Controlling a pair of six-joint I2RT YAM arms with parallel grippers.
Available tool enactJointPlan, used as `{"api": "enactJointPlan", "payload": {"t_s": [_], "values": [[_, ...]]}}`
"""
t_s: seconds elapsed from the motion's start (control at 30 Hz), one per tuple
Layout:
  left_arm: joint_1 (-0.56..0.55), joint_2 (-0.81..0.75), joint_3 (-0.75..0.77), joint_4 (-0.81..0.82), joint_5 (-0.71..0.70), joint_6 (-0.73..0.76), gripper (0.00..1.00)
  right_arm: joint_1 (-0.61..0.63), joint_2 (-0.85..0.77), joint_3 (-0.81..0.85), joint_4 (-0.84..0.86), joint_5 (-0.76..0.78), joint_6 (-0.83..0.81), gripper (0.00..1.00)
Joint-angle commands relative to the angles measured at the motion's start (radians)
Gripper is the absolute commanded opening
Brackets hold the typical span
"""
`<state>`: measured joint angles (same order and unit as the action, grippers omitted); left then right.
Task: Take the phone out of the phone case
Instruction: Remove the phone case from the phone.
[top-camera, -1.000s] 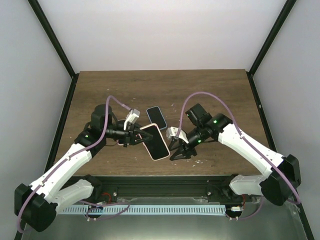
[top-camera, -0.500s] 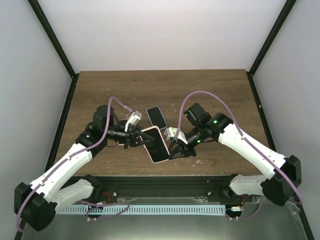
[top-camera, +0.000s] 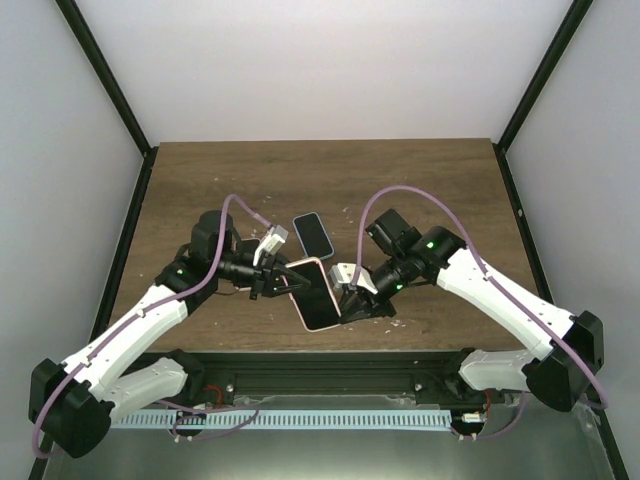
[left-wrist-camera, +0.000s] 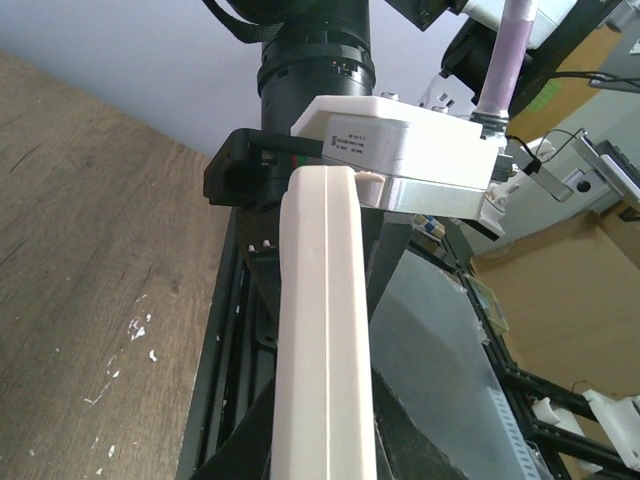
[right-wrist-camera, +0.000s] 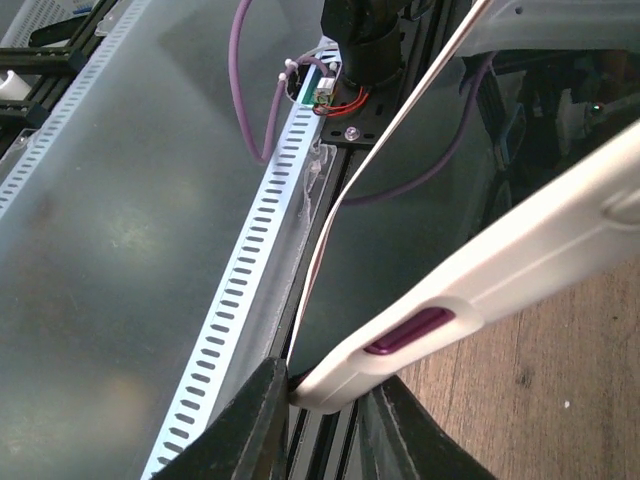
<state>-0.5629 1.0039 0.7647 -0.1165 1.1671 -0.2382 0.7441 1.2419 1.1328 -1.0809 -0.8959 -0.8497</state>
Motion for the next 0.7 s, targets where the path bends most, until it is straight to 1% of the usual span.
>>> {"api": "enactJointPlan", "payload": {"t_s": [0.0,0.2,0.43,0.67], "values": [[-0.009,-0.004,0.022,0.039,0.089,-0.010,0.00,0.007,-0.022,0.034,0.033,0.048,-0.059,0.20],[-0.011,0.029,0.008,0.107,0.122,-0.081,0.00,0.010,-0.041,0.009,0.082,0.103,-0.100,0.20],[-0.015,0.034,0.004,0.112,0.126,-0.085,0.00,0.014,-0.054,-0.002,0.117,0.175,-0.156,0.20],[-0.019,0.063,0.009,0.104,0.142,-0.084,0.00,0.018,-0.063,0.019,0.120,0.221,-0.263,0.20]]}}
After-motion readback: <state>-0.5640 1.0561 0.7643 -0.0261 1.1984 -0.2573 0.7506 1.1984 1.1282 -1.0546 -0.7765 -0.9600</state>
